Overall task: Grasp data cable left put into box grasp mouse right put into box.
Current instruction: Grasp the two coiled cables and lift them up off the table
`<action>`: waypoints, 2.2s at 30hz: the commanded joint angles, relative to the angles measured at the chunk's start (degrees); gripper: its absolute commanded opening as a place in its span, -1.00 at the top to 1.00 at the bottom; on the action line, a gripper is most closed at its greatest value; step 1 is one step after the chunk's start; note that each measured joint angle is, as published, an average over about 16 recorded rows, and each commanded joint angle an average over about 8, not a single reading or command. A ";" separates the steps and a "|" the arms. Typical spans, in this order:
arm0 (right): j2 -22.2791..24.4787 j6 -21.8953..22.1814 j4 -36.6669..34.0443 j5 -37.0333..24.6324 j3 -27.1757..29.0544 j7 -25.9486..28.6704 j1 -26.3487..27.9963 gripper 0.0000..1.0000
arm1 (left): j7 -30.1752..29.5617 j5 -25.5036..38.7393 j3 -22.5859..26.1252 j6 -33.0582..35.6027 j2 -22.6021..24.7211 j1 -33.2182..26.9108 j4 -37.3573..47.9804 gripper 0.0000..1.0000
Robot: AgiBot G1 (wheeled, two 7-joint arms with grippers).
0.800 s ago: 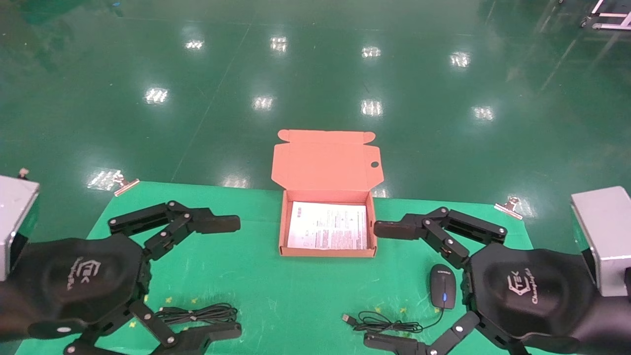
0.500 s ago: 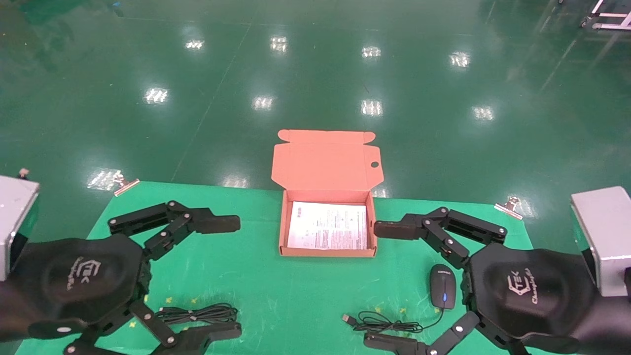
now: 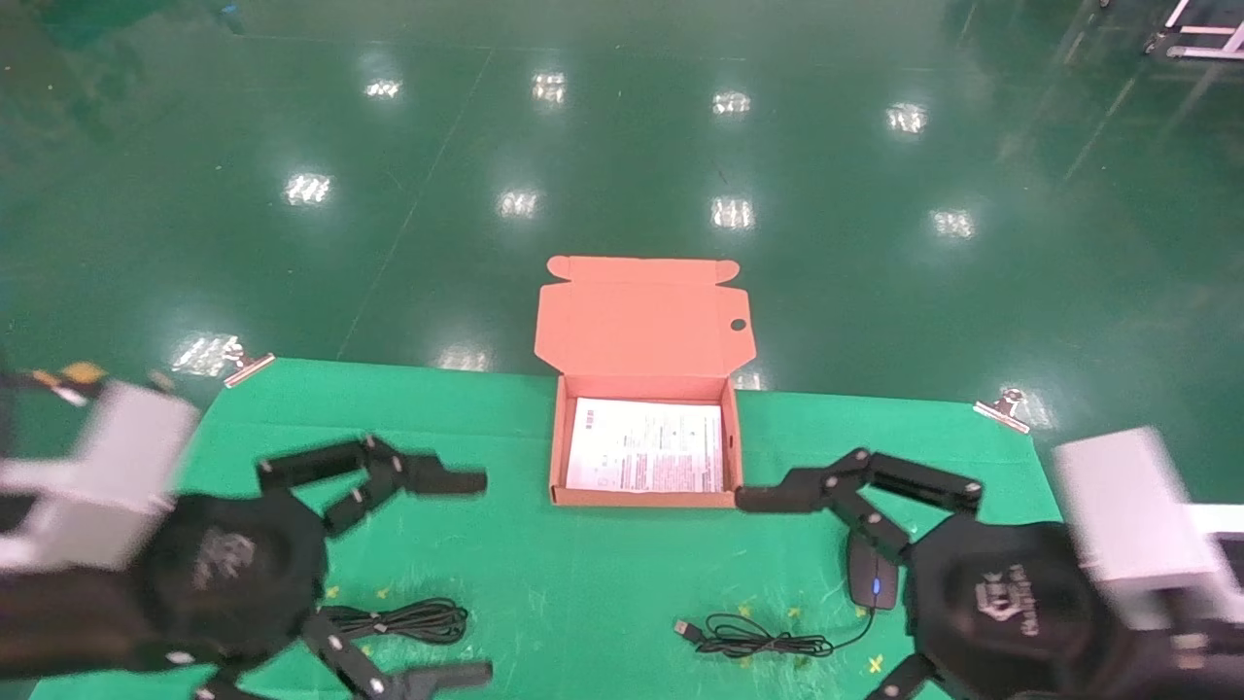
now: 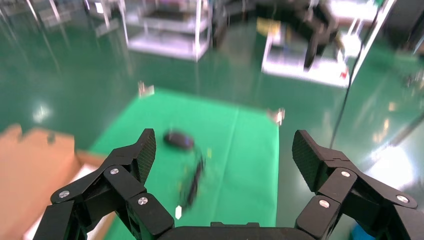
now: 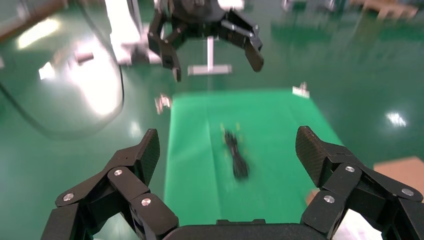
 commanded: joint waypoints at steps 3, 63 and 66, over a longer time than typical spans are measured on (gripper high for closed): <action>-0.87 -1.69 0.99 -9.01 -3.99 -0.84 5.13 -1.00 | -0.32 8.93 3.39 -0.06 0.97 -4.00 -1.25 -1.00; -24.35 25.60 -19.52 -62.96 -33.69 -3.24 6.60 1.00 | -1.76 61.81 22.75 -18.14 27.51 -13.82 39.08 1.00; -24.25 25.52 -19.29 -62.91 -33.68 -3.13 6.61 1.00 | -1.80 61.85 22.80 -18.08 27.44 -13.77 38.53 1.00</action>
